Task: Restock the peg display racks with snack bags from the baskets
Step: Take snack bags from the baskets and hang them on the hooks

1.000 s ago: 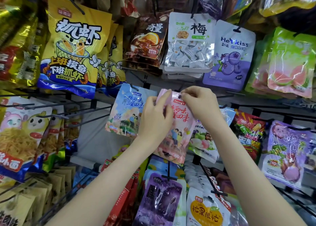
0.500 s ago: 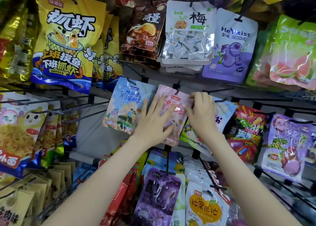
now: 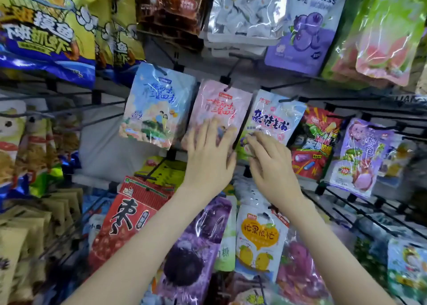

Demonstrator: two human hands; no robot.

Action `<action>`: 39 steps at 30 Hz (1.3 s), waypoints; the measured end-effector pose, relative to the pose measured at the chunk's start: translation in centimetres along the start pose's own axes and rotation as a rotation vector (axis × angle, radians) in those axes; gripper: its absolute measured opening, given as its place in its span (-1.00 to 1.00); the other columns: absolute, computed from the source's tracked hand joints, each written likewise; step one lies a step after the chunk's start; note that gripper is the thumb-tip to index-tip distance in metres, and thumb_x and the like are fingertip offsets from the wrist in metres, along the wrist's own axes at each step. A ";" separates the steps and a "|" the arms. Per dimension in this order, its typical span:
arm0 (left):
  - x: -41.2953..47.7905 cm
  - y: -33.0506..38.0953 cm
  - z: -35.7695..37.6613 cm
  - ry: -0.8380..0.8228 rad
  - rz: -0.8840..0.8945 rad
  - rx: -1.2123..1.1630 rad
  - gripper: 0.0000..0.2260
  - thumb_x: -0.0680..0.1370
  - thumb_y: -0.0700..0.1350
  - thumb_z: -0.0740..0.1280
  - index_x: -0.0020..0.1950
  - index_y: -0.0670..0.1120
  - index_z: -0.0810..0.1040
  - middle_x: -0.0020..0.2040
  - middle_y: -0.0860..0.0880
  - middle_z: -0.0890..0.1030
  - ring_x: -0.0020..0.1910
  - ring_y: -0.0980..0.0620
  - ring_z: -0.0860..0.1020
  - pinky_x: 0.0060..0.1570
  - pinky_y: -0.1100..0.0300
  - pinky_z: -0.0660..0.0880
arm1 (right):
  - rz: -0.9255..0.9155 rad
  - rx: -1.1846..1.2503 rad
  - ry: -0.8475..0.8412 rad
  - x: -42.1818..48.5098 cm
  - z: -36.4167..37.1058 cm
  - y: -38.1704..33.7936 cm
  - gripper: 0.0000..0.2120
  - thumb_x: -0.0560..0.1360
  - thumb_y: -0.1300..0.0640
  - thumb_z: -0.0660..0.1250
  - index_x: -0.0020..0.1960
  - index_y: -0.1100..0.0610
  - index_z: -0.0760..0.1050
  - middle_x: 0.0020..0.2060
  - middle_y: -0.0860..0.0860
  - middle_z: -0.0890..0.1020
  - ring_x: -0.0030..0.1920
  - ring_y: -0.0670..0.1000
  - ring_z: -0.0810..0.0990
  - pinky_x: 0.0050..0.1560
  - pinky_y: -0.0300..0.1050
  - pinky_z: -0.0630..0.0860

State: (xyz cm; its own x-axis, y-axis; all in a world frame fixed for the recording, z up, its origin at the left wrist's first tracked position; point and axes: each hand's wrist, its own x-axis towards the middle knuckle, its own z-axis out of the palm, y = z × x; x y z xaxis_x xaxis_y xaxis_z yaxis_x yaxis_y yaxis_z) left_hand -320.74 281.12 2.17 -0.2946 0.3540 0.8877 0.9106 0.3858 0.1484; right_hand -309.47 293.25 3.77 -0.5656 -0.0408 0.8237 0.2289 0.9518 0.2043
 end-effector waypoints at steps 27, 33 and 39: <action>-65.5 30.9 6.8 -1.212 -0.811 -0.183 -0.72 0.38 -0.24 0.40 0.09 -0.17 0.62 -0.01 -0.16 0.65 -0.16 -0.14 0.66 -0.26 0.16 0.55 | 0.497 0.576 -1.315 -71.7 -5.1 -0.5 -0.64 0.41 0.19 0.20 0.13 0.34 0.52 -0.07 0.27 0.62 -0.09 0.28 0.62 0.04 -0.02 0.42; -81.5 33.4 13.4 -1.384 -0.779 -0.180 -0.53 0.18 -0.35 0.56 0.07 -0.17 0.65 0.03 -0.21 0.64 -0.16 -0.22 0.66 -0.29 -0.03 0.61 | 0.576 0.568 -1.521 -88.7 -3.2 1.2 -0.59 0.54 0.33 0.20 0.39 0.26 0.35 0.28 0.22 0.46 0.29 0.23 0.42 0.28 0.03 0.37; -96.4 32.1 24.7 -1.519 -0.620 -0.096 -0.44 0.54 -0.28 0.19 0.53 -0.06 0.19 0.53 -0.09 0.18 0.43 -0.12 0.30 0.36 0.01 0.31 | 0.529 0.577 -1.637 -105.9 7.6 -0.2 -0.50 0.59 0.21 0.15 0.51 0.21 0.15 0.40 0.19 0.31 0.42 0.19 0.25 0.40 0.02 0.20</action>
State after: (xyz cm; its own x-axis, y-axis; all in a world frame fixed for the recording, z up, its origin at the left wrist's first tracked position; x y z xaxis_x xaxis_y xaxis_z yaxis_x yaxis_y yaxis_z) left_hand -270.30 280.41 -89.46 -0.5435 0.6584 -0.5207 0.5488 0.7481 0.3731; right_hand -255.61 299.66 -87.55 -0.7363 0.2361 -0.6341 0.5514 0.7525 -0.3602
